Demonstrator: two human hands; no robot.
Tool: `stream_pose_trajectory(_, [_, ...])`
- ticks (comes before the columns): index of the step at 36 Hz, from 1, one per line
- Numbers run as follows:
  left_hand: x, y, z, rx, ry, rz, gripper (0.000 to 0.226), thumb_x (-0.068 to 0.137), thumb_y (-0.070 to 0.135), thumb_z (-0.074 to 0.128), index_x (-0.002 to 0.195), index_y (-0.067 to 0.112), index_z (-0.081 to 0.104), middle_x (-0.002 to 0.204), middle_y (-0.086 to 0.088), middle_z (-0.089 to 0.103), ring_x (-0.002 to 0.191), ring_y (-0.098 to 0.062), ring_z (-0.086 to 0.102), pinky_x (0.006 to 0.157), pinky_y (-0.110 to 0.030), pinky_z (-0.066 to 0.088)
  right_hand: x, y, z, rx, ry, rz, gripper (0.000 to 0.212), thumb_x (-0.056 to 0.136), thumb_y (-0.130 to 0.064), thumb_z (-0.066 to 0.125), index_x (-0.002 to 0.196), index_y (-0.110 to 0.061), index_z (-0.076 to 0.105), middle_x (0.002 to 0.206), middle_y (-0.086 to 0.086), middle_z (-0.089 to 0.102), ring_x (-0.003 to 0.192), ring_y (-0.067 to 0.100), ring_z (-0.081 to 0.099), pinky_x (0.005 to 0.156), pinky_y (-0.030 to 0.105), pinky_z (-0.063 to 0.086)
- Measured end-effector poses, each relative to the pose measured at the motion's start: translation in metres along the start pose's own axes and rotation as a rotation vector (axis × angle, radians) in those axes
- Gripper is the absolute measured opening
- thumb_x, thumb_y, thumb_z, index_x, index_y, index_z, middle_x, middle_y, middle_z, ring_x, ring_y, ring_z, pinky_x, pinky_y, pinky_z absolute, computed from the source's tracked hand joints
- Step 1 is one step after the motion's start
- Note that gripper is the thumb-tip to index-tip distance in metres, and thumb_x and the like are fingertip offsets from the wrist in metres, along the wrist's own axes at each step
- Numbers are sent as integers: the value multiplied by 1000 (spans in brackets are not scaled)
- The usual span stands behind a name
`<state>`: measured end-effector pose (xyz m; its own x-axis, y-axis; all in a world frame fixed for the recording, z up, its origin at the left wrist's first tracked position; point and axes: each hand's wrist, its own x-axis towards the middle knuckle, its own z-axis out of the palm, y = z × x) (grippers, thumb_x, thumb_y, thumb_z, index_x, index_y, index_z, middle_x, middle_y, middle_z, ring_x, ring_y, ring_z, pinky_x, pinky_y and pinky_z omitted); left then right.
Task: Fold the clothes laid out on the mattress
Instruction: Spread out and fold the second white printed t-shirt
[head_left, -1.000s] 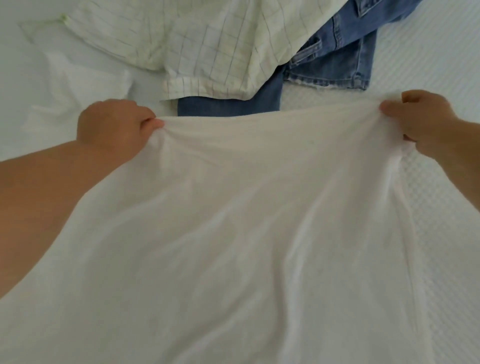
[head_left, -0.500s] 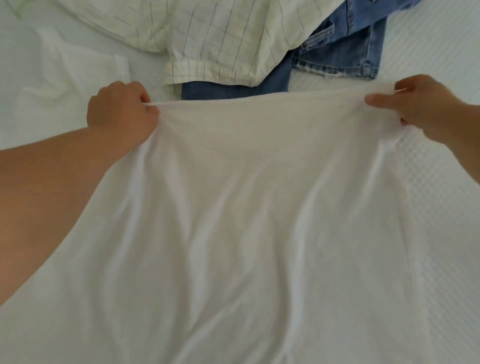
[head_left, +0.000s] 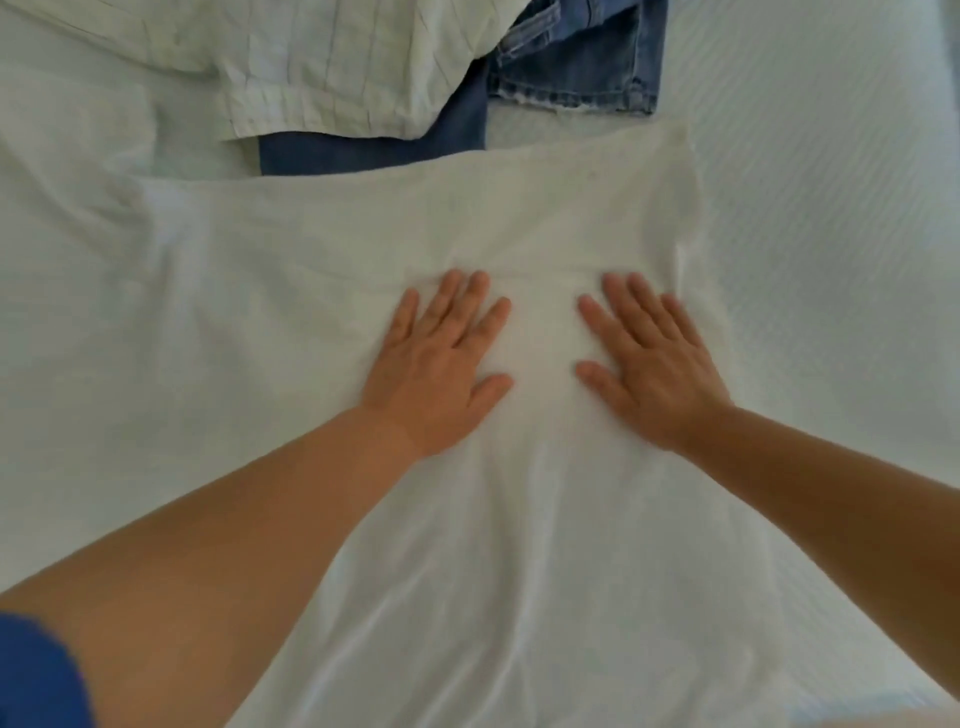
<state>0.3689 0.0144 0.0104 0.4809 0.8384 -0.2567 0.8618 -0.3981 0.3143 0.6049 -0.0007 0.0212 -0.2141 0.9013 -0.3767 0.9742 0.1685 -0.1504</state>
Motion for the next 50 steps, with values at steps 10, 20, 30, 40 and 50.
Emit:
stream_pose_trajectory(10, [1,14,6,58,6,-61,89,76,73,27,150,27,10,155,0,-11,142,-14,-14,107,-42,-23,-1,28,-11,190,269,399,58,95,-44,39,145,-15,31,152,7,26,140,25,19,110,38,13])
stream_pose_trajectory(20, [5,34,12,33,5,-80,81,80,67,29,149,27,14,158,-5,-2,141,-14,-13,110,-45,-17,32,45,-31,570,306,676,21,84,-33,55,102,-24,58,105,-2,51,105,21,47,92,33,40])
stream_pose_trajectory(30, [7,39,7,56,-48,-112,83,79,66,30,150,29,10,158,-4,-7,144,-19,-11,110,-45,-18,12,60,-33,465,446,511,18,88,-37,55,93,-26,69,91,-12,55,83,9,51,71,26,36])
stream_pose_trajectory(40, [3,74,7,36,-1,3,79,82,62,34,149,22,21,157,-11,9,145,-25,2,112,-51,-8,17,63,-39,654,312,700,25,87,-38,51,107,-23,55,96,-9,56,91,14,54,78,33,46])
stream_pose_trajectory(50, [6,110,41,150,-166,23,85,77,74,23,148,36,-5,156,-2,-19,141,-21,-22,103,-48,-28,-72,47,3,461,18,722,42,92,-53,39,100,-14,52,91,1,57,87,27,53,69,31,33])
